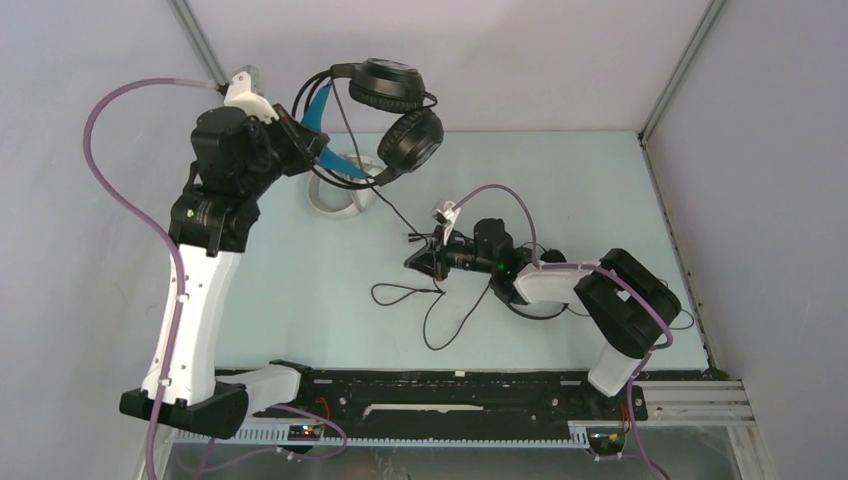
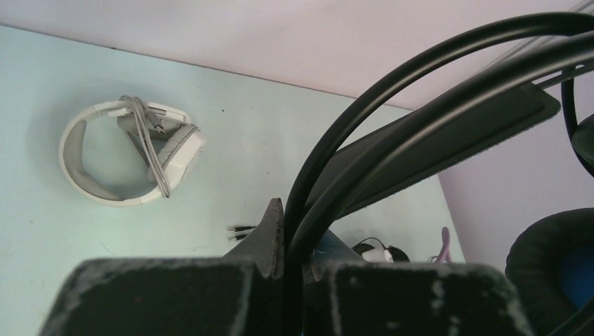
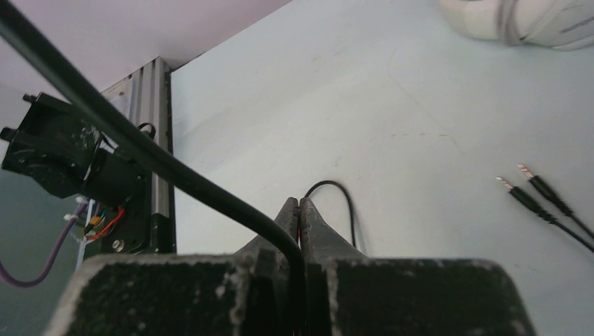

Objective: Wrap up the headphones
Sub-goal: Wrap the headphones cable around the headphones.

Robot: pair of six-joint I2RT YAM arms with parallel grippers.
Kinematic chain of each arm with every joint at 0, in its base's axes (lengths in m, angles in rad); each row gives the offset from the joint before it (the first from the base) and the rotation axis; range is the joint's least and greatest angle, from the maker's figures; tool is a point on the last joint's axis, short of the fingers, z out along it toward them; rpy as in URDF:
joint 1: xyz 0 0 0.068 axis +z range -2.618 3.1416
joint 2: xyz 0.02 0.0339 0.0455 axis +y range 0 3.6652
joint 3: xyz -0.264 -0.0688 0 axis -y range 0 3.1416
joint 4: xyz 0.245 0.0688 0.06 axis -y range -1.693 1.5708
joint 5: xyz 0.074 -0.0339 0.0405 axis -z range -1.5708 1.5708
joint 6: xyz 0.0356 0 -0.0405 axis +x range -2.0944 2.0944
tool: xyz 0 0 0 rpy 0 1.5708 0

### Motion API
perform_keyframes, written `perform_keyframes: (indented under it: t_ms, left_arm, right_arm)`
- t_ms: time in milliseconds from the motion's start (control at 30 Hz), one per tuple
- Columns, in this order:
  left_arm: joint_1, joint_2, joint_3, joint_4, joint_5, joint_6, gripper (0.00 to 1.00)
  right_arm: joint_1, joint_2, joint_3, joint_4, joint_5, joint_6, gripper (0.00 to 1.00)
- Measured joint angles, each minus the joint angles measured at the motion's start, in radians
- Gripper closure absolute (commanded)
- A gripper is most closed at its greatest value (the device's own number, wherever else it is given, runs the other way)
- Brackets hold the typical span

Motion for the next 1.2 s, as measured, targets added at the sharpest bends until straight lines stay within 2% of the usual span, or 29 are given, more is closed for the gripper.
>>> perform_keyframes:
  t_ms: [167,367,467,700,1200]
  left_arm:
    - [0.002,0.057,0.105,-0.072,0.044,0.074,1.00]
    - [0.004,0.082,0.109,-0.076,0.222,0.097,1.00]
    - [0.004,0.094,0.109,-0.100,0.259,0.125,1.00]
    - [0.004,0.109,0.109,-0.158,0.230,0.161,1.00]
    - [0.035,0.072,0.102,-0.146,0.077,0.112,1.00]
  right_arm:
    - [-0.055,0.000,0.000,0.042,-0.005,0.010,1.00]
    - [-0.086,0.000,-0.007,0.094,-0.012,0.040,1.00]
    - [-0.100,-0.007,-0.030,0.114,-0.008,0.054,1.00]
    - [-0.150,-0.019,-0.074,0.152,0.001,0.090,1.00]
    - [-0.141,-0.020,-0.090,0.177,0.002,0.108,1.00]
